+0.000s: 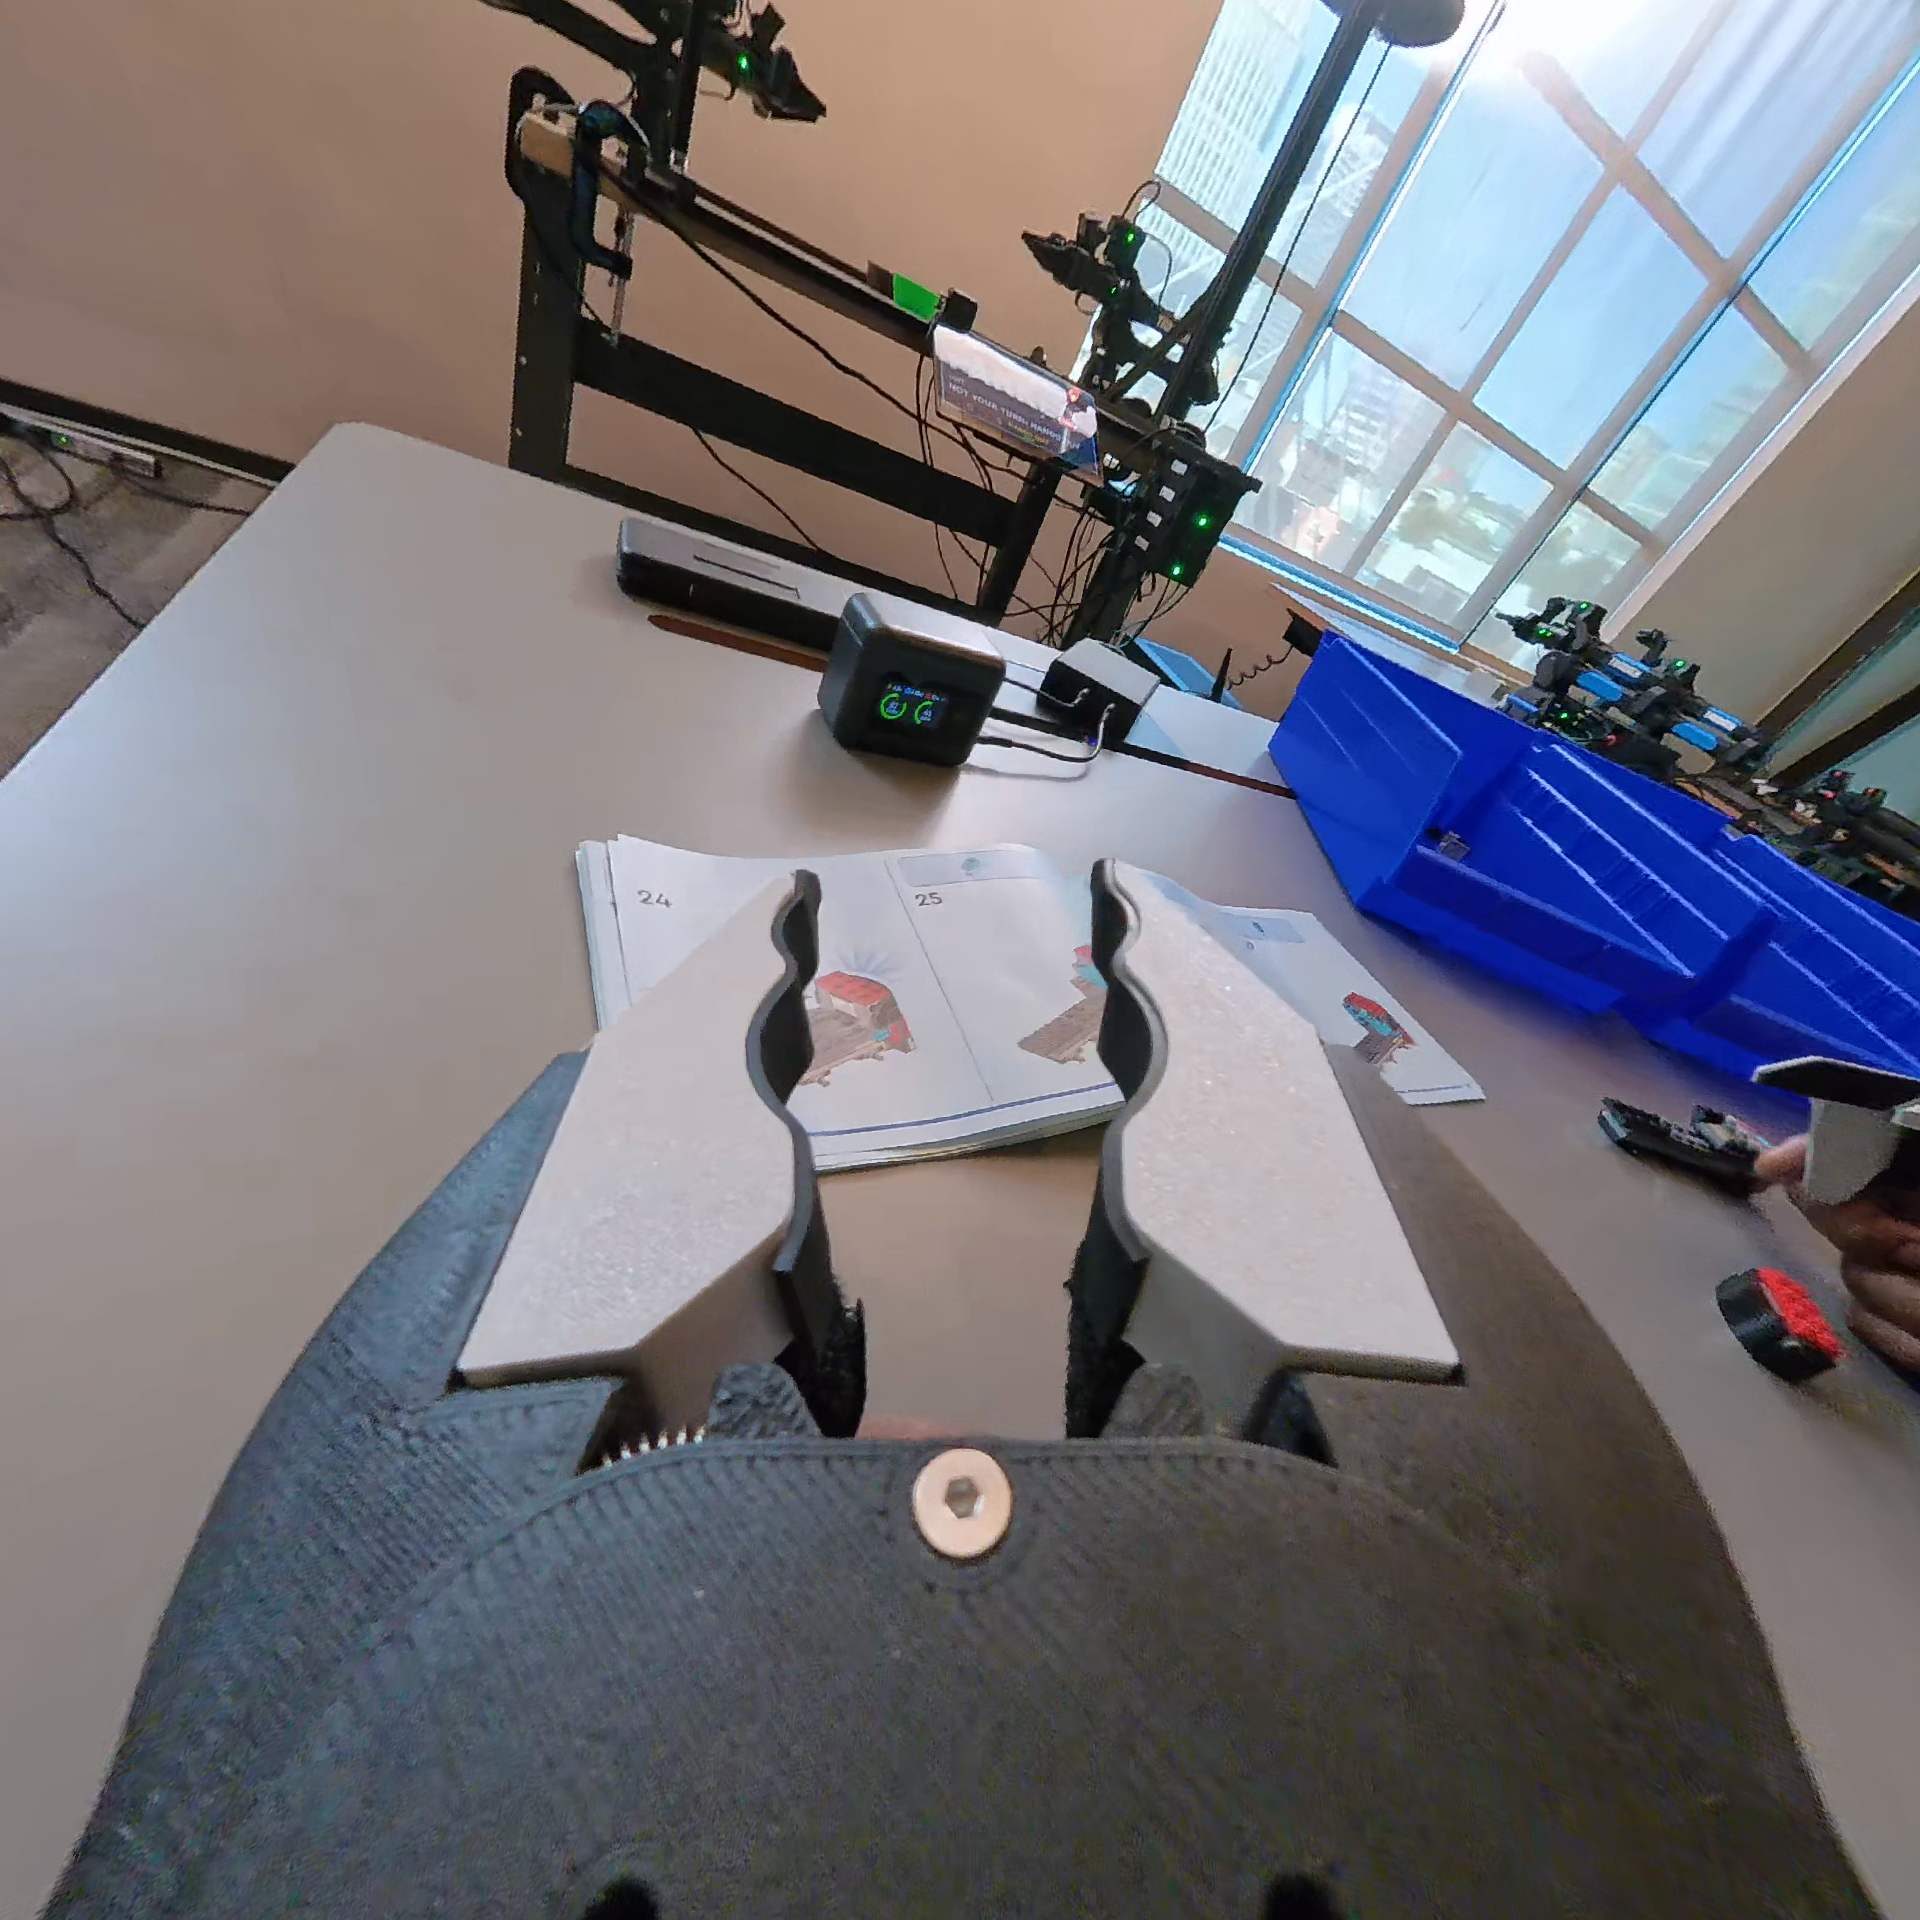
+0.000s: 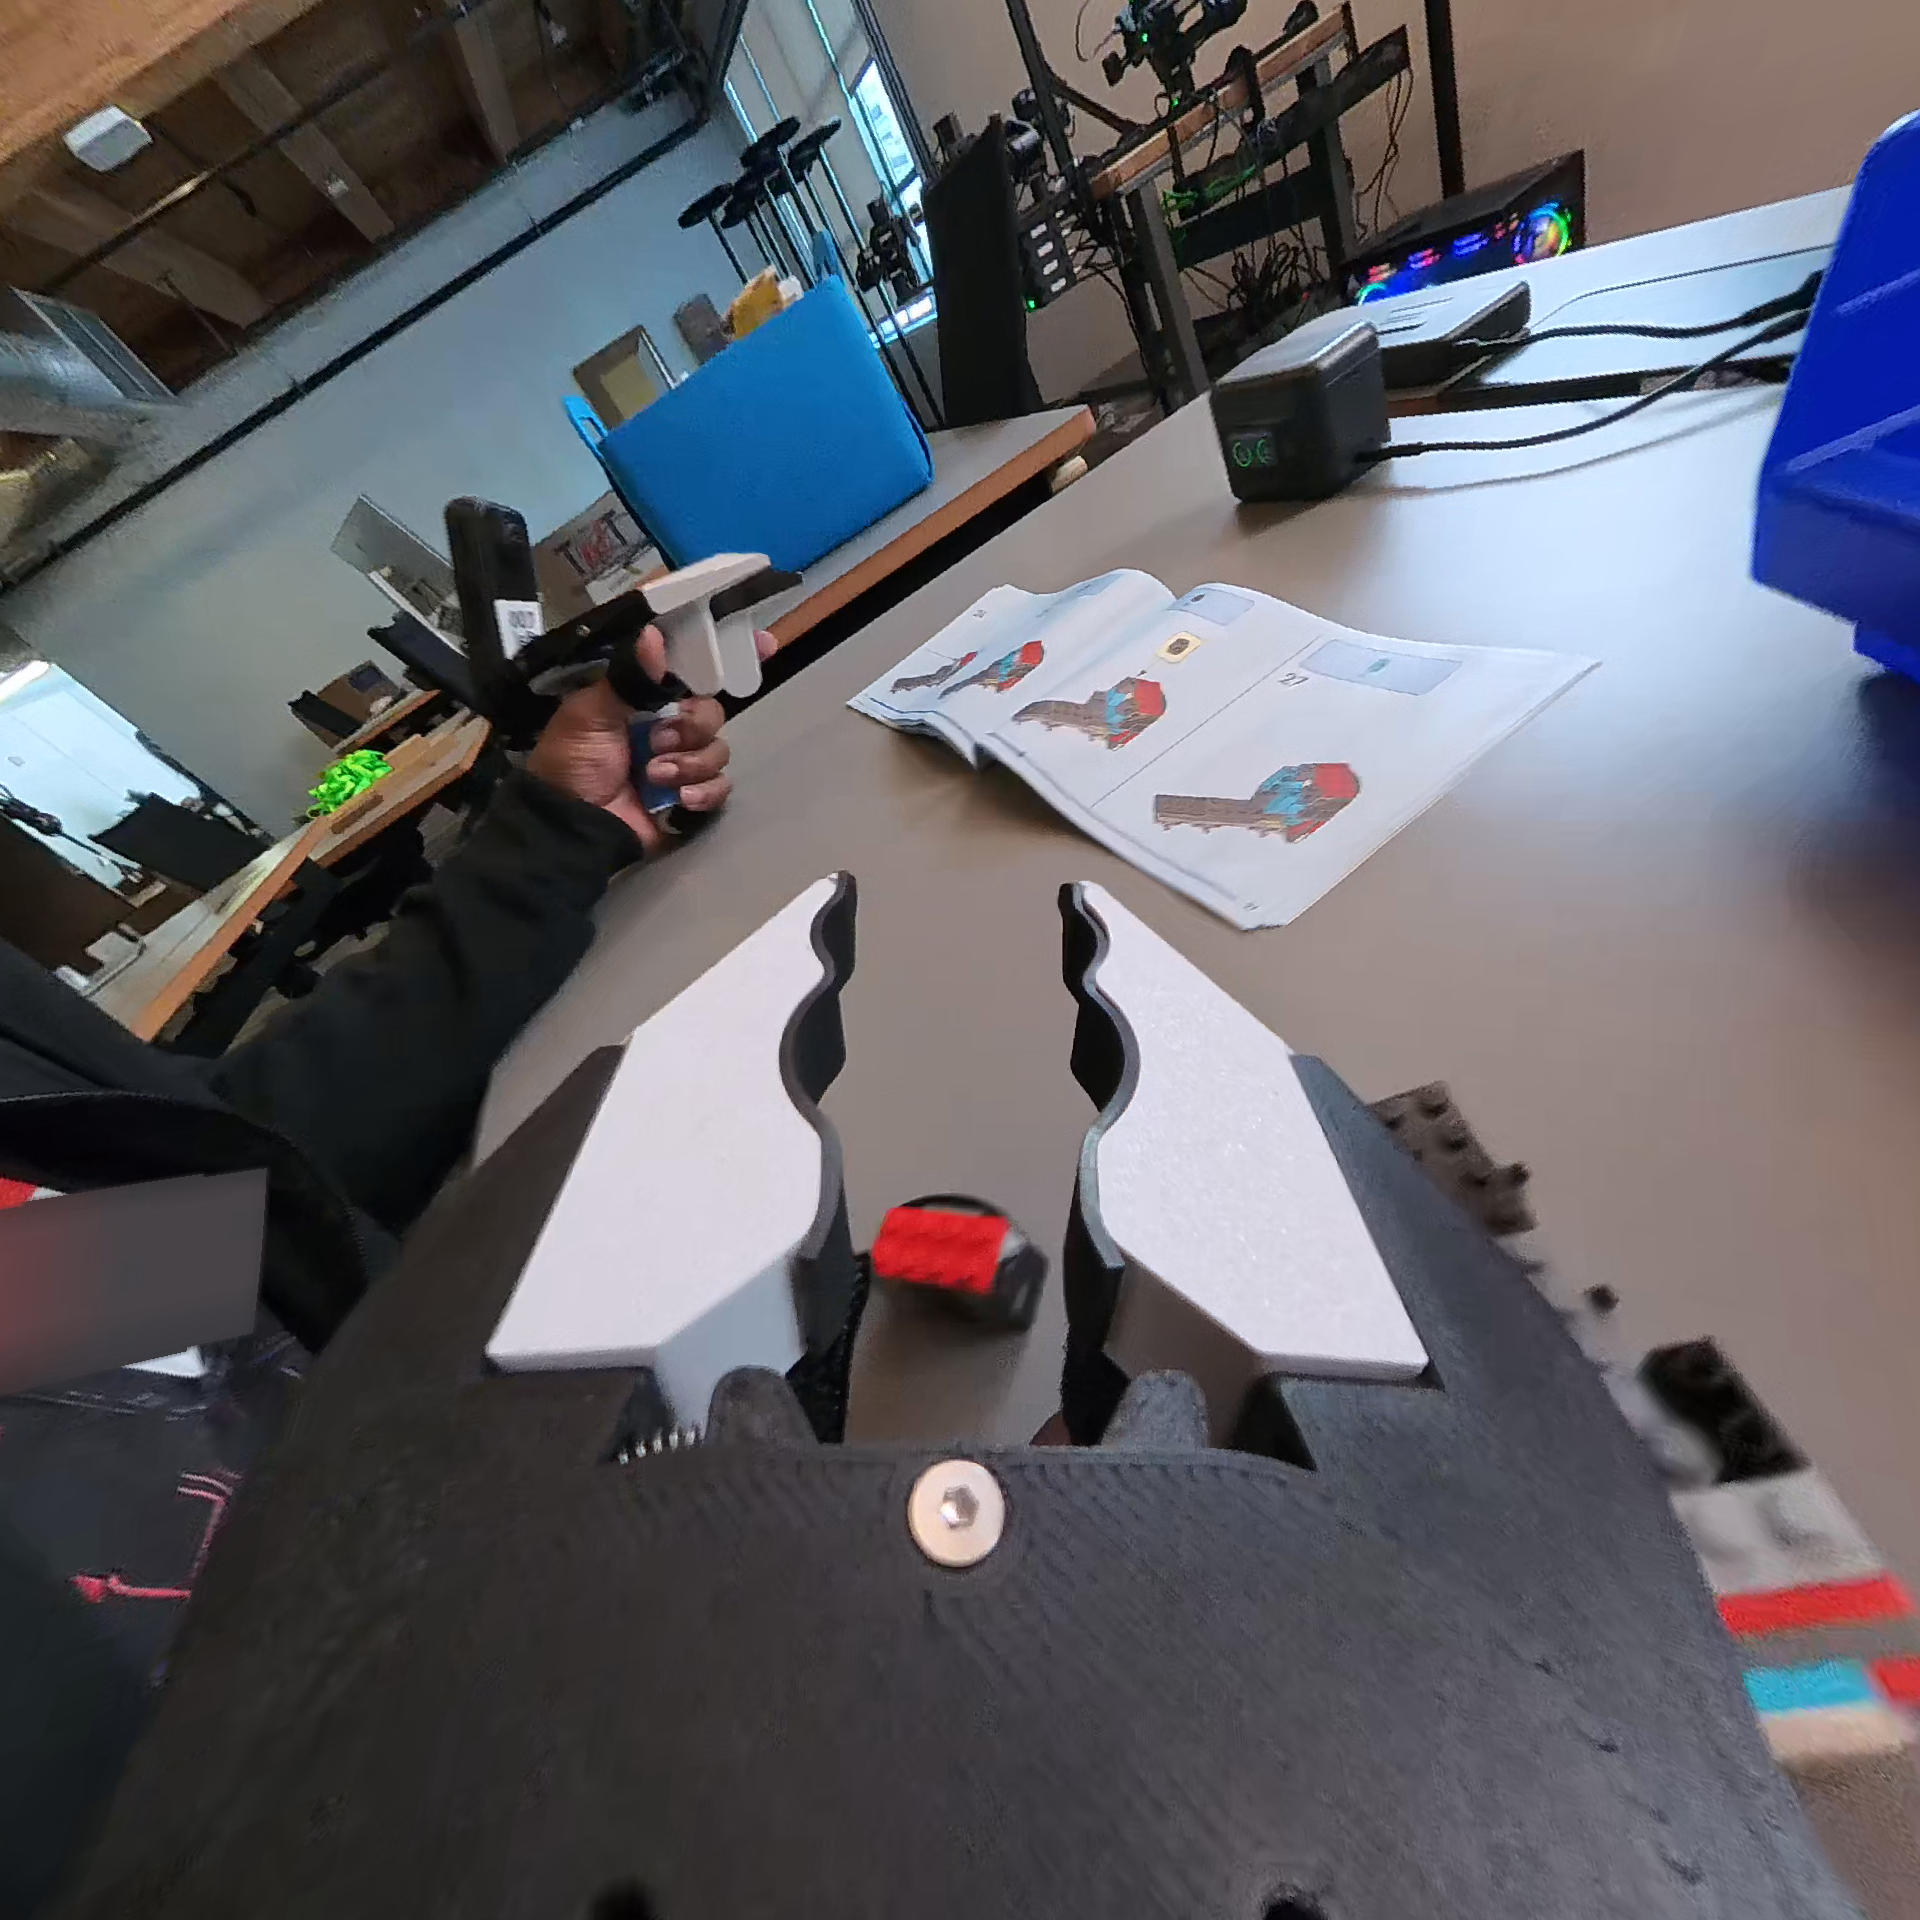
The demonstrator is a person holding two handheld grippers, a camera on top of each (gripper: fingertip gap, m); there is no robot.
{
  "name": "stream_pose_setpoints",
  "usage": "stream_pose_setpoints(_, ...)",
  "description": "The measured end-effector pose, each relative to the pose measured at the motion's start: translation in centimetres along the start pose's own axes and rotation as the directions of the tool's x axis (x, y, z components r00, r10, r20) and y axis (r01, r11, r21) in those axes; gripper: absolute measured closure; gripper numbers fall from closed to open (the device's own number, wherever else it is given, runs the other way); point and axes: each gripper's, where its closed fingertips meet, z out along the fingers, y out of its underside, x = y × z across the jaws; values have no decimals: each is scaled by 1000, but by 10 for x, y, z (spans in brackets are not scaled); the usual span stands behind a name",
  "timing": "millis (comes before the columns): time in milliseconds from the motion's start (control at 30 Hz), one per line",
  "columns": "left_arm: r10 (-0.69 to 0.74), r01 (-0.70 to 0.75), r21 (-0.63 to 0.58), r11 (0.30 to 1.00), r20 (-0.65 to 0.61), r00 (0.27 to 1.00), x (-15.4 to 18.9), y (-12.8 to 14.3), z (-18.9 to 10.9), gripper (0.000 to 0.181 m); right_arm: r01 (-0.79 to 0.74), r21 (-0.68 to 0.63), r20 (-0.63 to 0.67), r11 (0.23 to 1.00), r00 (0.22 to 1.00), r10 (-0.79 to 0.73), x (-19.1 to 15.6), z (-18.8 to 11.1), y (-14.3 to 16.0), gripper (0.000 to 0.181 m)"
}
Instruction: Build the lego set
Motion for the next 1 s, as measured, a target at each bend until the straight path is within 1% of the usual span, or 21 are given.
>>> stream_pose_setpoints(133, -27, 28, 31, 999, -38, 999, 7, -2, -4, 127, 10, -12, -10, 1000, 1000, -10, -11, -10, 9, 142)
stream_pose_setpoints(233, -43, 47, 56, 997, -58, 997, 9, -5, -8, 127, 18, -18, -35, 1000, 999, -19, -10, -18, 12, 142)
stream_pose_setpoints(333, -66, 70, 56, 996, -73, 995, 10, -5, -8, 128, 19, -33, -62, 999, 998, -21, -7, -23, 14, 141)
stream_pose_setpoints(500, -51, 55, 29, 998, -128, 990, 27, 1, -3, 128, 118, -168, -143, 979, 979, -143, -7, -28, 32, 138)
stream_pose_setpoints(700, -7, -8, -50, 999, -295, 955, 76, 21, 9, 128, 171, -285, -162, 943, 961, -223, -15, -33, 55, 136)
stream_pose_setpoints(833, 23, -66, -99, 993, -388, 921, 109, 36, 17, 128, 170, -361, -213, 917, 942, -259, -9, -28, 65, 129)
stream_pose_setpoints(900, 31, -91, -116, 989, -434, 900, 125, 43, 20, 128, 174, -403, -217, 898, 936, -279, -10, -24, 72, 125)
stream_pose_setpoints(1000, 41, -125, -138, 983, -494, 868, 146, 52, 23, 128, 188, -461, -225, 867, 921, -319, -10, -20, 82, 124)
